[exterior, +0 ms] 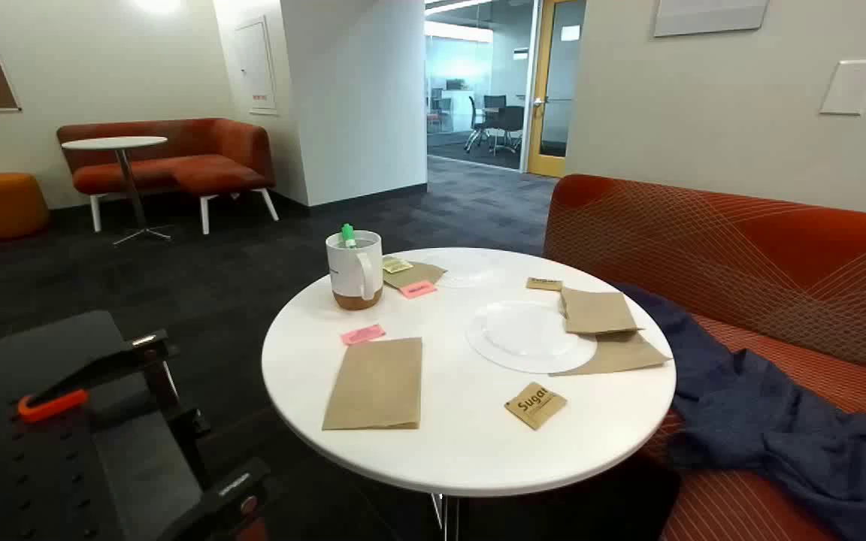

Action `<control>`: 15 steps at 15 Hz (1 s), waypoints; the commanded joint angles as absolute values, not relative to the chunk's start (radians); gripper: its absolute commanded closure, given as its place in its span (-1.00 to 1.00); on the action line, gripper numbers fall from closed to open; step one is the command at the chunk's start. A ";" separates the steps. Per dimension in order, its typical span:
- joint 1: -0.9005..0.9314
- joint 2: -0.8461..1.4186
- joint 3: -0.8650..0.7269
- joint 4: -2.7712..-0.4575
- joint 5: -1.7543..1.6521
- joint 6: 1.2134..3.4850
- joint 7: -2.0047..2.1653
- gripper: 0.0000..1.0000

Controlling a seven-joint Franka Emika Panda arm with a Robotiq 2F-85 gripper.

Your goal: Put the marker on the table

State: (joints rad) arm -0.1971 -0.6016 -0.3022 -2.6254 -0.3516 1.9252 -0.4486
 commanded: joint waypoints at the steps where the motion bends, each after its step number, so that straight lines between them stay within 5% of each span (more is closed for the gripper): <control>1: -0.198 -0.601 -0.300 -2.624 -0.350 1.924 -0.449 -1.00; 15: -0.104 -0.559 -0.267 -2.610 -0.232 2.058 -0.430 -1.00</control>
